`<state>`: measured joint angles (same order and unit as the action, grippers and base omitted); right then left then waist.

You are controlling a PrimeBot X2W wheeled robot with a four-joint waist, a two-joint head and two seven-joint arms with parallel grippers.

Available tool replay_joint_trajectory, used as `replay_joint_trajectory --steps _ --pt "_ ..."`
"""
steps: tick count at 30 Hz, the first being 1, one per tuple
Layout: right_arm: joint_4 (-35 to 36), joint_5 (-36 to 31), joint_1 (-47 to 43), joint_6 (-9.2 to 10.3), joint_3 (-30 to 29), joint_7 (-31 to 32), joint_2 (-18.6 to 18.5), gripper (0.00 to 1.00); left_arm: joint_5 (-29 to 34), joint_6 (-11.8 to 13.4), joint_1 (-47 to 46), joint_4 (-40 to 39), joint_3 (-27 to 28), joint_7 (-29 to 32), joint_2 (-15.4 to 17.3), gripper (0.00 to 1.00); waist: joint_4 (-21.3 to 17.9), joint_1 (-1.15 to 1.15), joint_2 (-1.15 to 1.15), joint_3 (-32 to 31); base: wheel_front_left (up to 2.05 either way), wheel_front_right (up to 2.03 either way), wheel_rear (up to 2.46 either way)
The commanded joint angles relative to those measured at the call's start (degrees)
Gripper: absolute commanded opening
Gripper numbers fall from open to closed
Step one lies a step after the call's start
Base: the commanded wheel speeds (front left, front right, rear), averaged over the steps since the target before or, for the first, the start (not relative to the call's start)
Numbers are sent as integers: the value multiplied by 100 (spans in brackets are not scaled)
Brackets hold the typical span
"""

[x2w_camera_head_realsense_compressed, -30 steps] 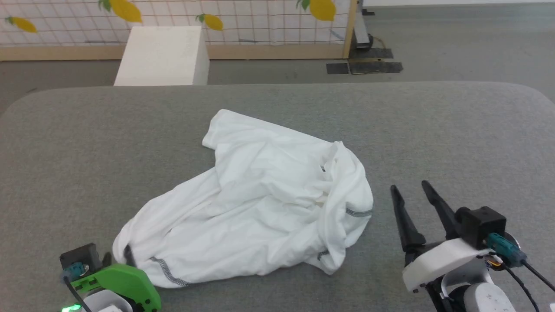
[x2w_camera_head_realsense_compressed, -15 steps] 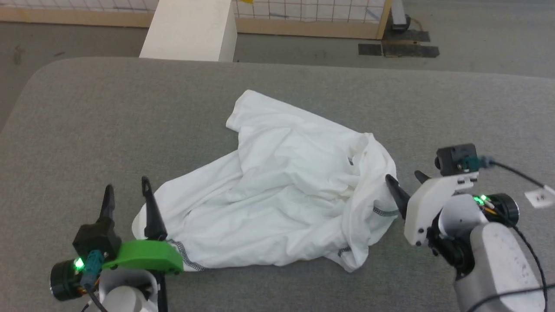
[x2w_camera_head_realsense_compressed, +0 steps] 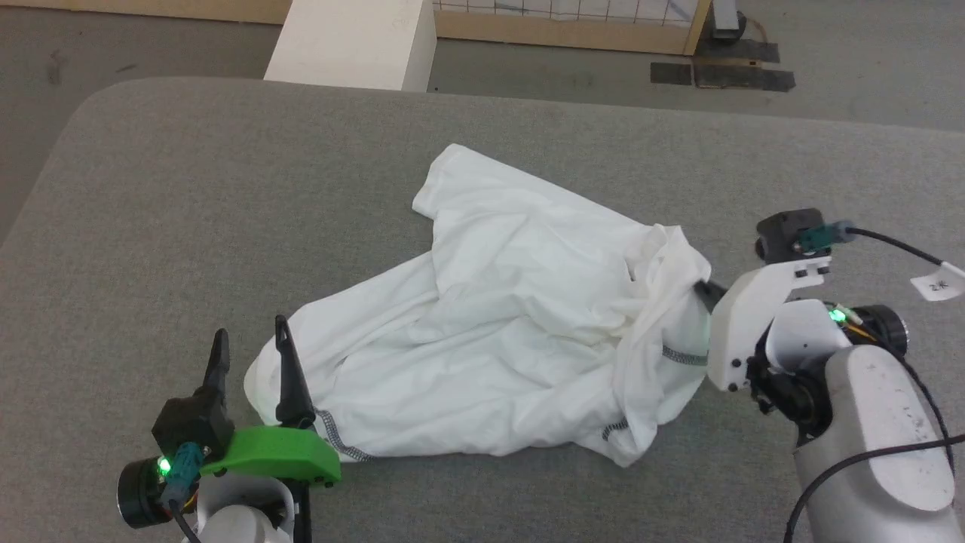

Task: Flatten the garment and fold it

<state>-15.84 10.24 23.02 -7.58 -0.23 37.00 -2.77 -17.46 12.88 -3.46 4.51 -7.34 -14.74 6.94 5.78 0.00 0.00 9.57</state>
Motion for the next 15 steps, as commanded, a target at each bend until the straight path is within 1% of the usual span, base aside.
replay_joint_trajectory --steps 1,4,9,12,15 --pt "140 -66 33 9 -120 -243 -10 0 73 -72 46 49 44 -25 -43 100 -95 0 0 -121 0 0 0" --pt "474 -307 -61 9 -486 -787 -10 0 118 -184 53 106 105 -25 -86 100 -175 0 0 -254 0 0 0" --pt "1177 -785 -587 9 -1446 -1533 -10 0 202 -338 149 186 222 -26 -126 100 -358 0 0 -517 0 0 0" --pt "1414 -734 -1001 9 -2110 -1702 -10 0 232 -399 198 239 272 -26 -136 100 -483 0 0 -636 0 0 0" --pt "1413 -461 -1455 9 -2714 -1642 -10 0 244 -461 225 297 308 -26 -136 100 -625 0 0 -697 0 0 0"
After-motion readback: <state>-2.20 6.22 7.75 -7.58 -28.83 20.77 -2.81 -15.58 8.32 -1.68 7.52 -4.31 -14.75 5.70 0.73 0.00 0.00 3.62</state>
